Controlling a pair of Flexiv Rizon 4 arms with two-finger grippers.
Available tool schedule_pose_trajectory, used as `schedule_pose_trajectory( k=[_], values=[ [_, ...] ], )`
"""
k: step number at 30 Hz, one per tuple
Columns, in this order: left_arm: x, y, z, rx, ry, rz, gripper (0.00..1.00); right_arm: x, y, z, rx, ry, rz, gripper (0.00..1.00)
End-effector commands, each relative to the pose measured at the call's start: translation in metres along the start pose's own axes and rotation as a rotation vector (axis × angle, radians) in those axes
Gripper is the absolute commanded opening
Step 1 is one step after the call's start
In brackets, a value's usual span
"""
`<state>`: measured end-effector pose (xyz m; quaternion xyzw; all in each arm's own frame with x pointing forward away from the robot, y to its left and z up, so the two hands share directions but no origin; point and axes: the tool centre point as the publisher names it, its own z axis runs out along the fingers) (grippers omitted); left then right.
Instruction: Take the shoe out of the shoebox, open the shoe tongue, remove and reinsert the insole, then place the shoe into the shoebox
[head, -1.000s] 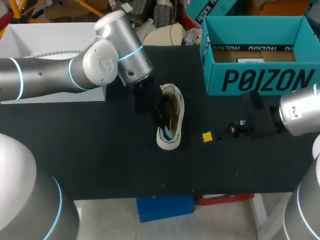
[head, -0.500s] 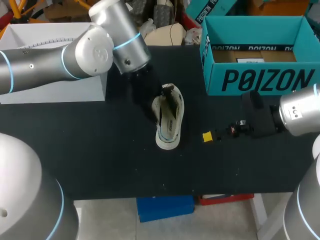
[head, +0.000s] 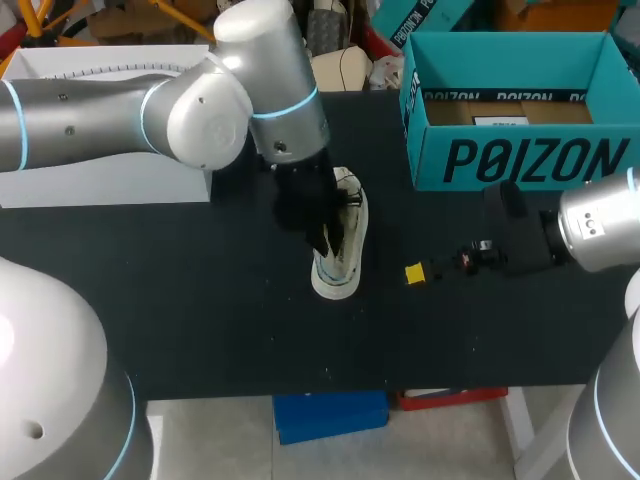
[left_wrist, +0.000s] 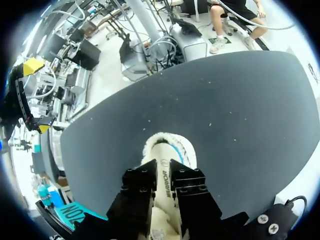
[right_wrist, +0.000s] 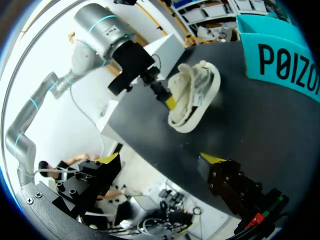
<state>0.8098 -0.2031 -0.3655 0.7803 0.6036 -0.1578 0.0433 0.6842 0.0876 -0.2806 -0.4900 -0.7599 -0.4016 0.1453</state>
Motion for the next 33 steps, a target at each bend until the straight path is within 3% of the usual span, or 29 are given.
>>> schedule_pose_trajectory(
  k=[1, 8, 17, 21, 28, 33],
  values=[
    [0.002, 0.004, 0.006, -0.002, 0.044, -0.011, 0.00, 0.000, 0.000, 0.001, 0.001, -0.002, 0.002, 1.00],
    [0.011, 0.004, 0.017, 0.001, 0.073, -0.025, 0.00, 0.000, 0.000, 0.001, 0.001, -0.002, 0.002, 1.00],
    [0.019, 0.002, 0.048, 0.061, 0.105, -0.035, 0.00, 0.000, 0.000, 0.001, 0.001, -0.002, 0.002, 1.00],
    [0.018, 0.005, 0.050, 0.069, 0.102, -0.037, 0.00, 0.000, 0.000, 0.001, 0.001, -0.002, 0.002, 1.00],
    [0.005, 0.005, 0.011, 0.019, 0.025, -0.027, 0.00, 0.000, 0.000, 0.001, 0.001, -0.002, 0.002, 1.00],
    [-0.004, 0.005, -0.033, 0.024, -0.316, -0.204, 0.00, 0.000, 0.000, 0.001, 0.001, -0.002, 0.002, 1.00]
  ],
)
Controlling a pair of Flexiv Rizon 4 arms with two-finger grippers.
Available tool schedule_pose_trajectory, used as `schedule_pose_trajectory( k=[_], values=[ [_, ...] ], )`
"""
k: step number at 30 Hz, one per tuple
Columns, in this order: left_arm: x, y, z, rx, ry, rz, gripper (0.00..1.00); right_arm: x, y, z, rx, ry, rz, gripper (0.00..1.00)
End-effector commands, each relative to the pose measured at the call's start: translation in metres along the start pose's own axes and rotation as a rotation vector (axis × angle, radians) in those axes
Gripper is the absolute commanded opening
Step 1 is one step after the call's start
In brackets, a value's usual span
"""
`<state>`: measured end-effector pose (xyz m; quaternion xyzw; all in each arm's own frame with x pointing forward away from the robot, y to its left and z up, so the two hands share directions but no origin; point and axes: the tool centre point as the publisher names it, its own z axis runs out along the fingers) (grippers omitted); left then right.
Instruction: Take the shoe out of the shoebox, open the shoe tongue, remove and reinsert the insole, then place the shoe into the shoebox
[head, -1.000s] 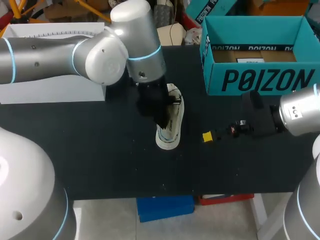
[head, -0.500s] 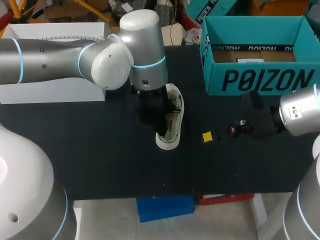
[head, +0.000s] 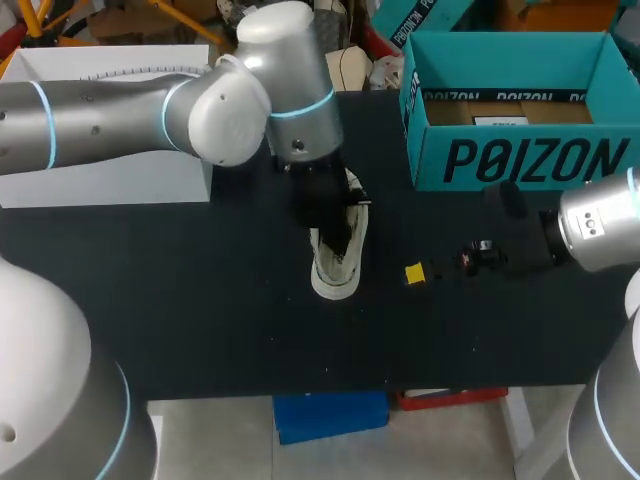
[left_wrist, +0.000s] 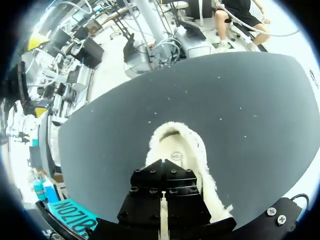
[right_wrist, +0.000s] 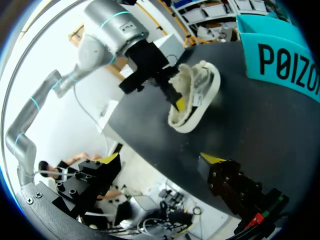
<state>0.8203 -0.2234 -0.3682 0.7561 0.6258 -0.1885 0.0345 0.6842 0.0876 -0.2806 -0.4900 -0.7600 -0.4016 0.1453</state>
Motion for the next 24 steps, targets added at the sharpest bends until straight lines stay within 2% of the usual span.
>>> schedule_pose_trajectory(
  k=[1, 5, 10, 12, 16, 24],
  values=[
    [0.009, -0.014, -0.050, -0.023, -0.329, -0.162, 0.00, 0.000, 0.000, 0.001, 0.001, -0.002, 0.002, 1.00],
    [0.015, -0.003, -0.084, -0.131, -0.451, -0.266, 0.00, 0.000, 0.000, 0.001, 0.001, -0.002, 0.002, 1.00],
    [0.023, 0.013, -0.105, -0.208, -0.564, -0.400, 0.00, 0.000, 0.000, 0.001, 0.001, -0.002, 0.002, 1.00],
    [0.026, 0.024, -0.113, -0.265, -0.567, -0.425, 0.00, 0.000, 0.000, 0.001, 0.001, -0.002, 0.002, 1.00],
    [0.023, 0.044, -0.122, -0.321, -0.545, -0.426, 0.00, 0.000, 0.000, 0.001, 0.001, -0.002, 0.002, 1.00],
    [0.005, 0.080, -0.116, -0.363, -0.499, -0.391, 0.00, 0.000, 0.000, 0.001, 0.001, -0.002, 0.002, 1.00]
  ],
)
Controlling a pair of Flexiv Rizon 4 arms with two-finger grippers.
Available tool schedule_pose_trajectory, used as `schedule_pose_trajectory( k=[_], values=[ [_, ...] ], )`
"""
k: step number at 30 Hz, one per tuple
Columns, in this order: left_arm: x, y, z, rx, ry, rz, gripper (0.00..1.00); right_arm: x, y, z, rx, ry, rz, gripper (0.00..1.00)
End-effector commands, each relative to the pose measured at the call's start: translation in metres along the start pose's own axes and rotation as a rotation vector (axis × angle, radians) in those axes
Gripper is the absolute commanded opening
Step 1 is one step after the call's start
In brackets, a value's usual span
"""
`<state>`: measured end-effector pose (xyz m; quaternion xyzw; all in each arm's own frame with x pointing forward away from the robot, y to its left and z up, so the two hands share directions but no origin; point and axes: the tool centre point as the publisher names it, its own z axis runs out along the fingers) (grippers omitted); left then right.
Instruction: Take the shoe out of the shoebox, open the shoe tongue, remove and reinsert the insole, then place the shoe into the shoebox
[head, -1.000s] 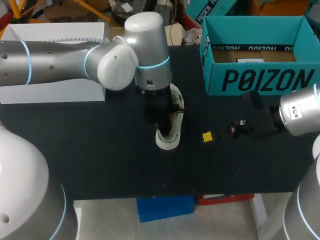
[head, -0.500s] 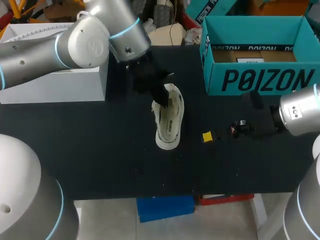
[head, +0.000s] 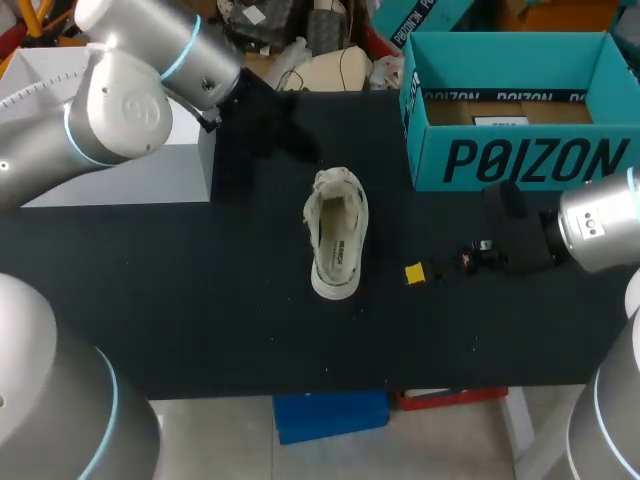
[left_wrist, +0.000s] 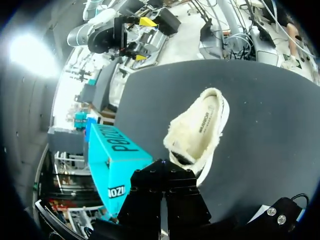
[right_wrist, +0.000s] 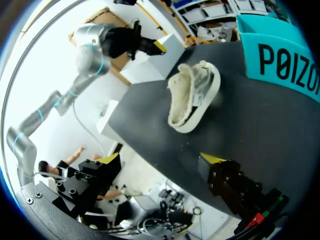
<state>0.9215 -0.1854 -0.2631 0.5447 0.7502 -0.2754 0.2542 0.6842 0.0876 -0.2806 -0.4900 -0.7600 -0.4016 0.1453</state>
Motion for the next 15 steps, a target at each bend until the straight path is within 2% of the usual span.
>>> schedule_pose_trajectory(
  k=[1, 8, 15],
  values=[
    [-0.005, 0.005, 0.026, -0.069, -0.027, 0.006, 0.00, 0.000, 0.000, 0.001, 0.001, -0.002, 0.002, 1.00],
    [-0.007, 0.016, 0.051, -0.055, 0.008, 0.008, 0.00, 0.000, 0.000, 0.001, 0.001, -0.002, 0.002, 1.00],
    [0.009, 0.008, 0.068, -0.001, 0.078, -0.004, 0.00, 0.000, 0.000, 0.001, 0.001, -0.002, 0.002, 1.00]
  ],
)
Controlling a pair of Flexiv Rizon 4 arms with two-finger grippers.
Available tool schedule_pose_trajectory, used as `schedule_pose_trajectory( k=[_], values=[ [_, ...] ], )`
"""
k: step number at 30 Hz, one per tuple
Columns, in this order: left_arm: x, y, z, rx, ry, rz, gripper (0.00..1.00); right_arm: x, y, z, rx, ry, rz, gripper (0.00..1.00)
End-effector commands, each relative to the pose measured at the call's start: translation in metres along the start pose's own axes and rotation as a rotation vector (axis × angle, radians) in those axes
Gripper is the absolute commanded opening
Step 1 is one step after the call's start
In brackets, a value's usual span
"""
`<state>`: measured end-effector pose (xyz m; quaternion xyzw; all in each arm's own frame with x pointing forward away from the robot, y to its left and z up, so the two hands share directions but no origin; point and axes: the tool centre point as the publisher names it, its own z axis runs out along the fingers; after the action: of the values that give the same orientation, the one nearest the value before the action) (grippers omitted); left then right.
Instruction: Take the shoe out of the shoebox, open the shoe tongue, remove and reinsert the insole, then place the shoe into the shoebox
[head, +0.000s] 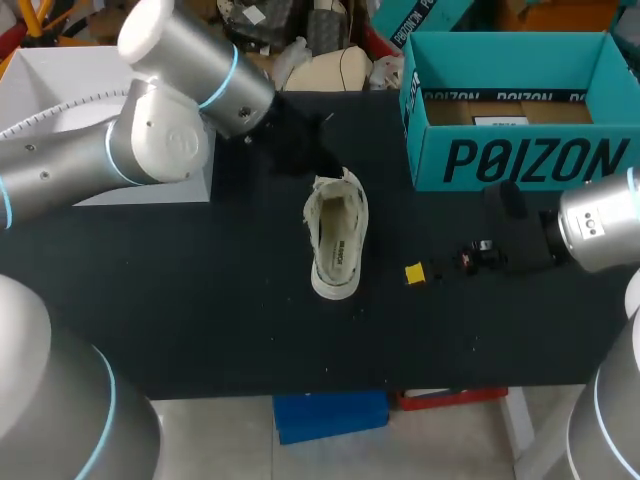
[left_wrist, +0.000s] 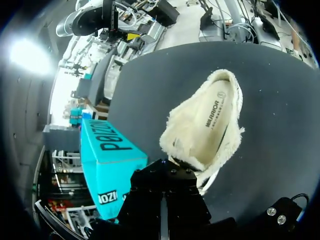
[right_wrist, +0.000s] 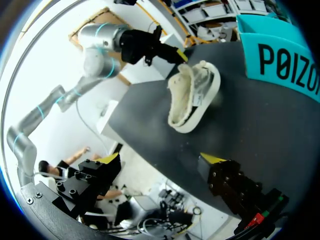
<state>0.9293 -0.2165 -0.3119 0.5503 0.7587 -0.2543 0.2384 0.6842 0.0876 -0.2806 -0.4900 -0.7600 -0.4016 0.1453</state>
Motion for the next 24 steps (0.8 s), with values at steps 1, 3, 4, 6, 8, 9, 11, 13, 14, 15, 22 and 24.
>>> schedule_pose_trajectory(
  k=[1, 3, 4, 6, 8, 9, 11, 13, 14, 15, 22, 24],
  values=[
    [0.001, -0.002, 0.012, 0.033, 0.020, -0.006, 0.00, 0.001, 0.000, 0.001, 0.001, -0.002, 0.002, 1.00],
    [0.010, -0.008, 0.015, 0.056, 0.020, -0.027, 0.00, 0.001, 0.000, 0.001, 0.001, -0.002, 0.002, 1.00],
    [0.015, -0.010, 0.016, 0.052, 0.032, -0.024, 0.00, 0.001, 0.000, 0.001, 0.001, -0.002, 0.002, 1.00],
    [0.024, -0.015, 0.019, 0.071, 0.040, -0.042, 0.00, 0.001, 0.000, 0.001, 0.001, -0.002, 0.002, 1.00],
    [0.032, -0.020, 0.021, 0.072, 0.045, -0.043, 0.00, 0.001, 0.000, 0.001, 0.001, -0.002, 0.002, 1.00],
    [0.036, -0.022, 0.021, 0.076, 0.050, -0.045, 0.00, 0.001, 0.000, 0.001, 0.001, -0.002, 0.002, 1.00],
    [0.042, -0.027, 0.023, 0.084, 0.054, -0.053, 0.00, 0.001, 0.000, 0.001, 0.001, -0.002, 0.002, 1.00],
    [0.048, -0.030, 0.026, 0.089, 0.063, -0.058, 0.00, 0.001, 0.000, 0.001, 0.001, -0.002, 0.002, 1.00],
    [0.050, -0.030, 0.028, 0.091, 0.064, -0.061, 0.00, 0.001, 0.000, 0.001, 0.001, -0.002, 0.002, 1.00],
    [0.052, -0.031, 0.029, 0.096, 0.066, -0.065, 0.00, 0.001, 0.000, 0.001, 0.001, -0.002, 0.002, 1.00],
    [0.057, -0.037, 0.035, 0.104, 0.076, -0.065, 0.00, 0.001, 0.000, 0.001, 0.001, -0.002, 0.002, 1.00],
    [0.058, -0.037, 0.037, 0.106, 0.083, -0.065, 0.00, 0.001, 0.000, 0.001, 0.001, -0.002, 0.002, 1.00]
  ],
)
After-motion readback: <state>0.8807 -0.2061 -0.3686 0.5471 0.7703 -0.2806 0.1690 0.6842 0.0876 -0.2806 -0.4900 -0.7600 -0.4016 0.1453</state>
